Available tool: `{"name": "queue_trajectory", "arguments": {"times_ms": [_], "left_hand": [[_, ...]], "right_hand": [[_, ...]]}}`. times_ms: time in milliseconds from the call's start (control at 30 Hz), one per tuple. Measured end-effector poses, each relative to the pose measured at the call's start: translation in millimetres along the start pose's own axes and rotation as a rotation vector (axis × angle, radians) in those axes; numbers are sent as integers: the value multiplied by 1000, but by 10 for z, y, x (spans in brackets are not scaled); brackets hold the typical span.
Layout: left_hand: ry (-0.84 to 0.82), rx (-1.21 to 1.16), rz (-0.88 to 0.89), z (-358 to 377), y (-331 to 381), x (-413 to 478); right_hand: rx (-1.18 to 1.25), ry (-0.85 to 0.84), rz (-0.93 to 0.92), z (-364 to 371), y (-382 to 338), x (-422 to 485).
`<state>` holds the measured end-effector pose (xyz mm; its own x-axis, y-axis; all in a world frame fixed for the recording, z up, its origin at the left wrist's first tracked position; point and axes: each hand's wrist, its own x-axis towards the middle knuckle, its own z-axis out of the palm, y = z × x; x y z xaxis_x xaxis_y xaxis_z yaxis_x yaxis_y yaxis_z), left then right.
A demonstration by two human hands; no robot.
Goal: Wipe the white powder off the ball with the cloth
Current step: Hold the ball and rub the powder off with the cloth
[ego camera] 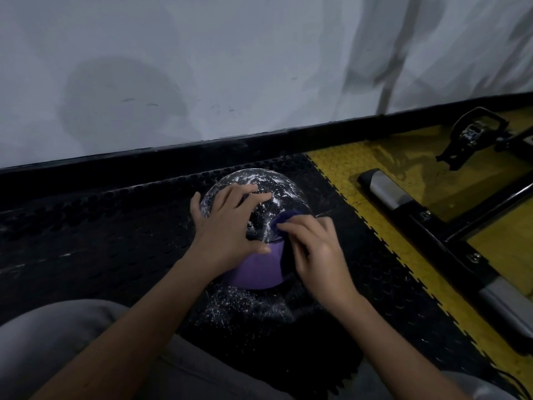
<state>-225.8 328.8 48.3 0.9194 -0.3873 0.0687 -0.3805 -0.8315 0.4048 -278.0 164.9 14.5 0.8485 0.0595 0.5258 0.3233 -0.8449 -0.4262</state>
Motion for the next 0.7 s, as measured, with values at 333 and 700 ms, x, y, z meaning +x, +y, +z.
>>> {"name": "queue_trajectory", "arguments": {"times_ms": [333,700], "left_hand": [[7,-20,-8,23,64,39],[-10,-26,-8,0,30,47]], "right_hand": [[3,81,12,71,-28,-60],[37,146,156,104,9,-106]]}}
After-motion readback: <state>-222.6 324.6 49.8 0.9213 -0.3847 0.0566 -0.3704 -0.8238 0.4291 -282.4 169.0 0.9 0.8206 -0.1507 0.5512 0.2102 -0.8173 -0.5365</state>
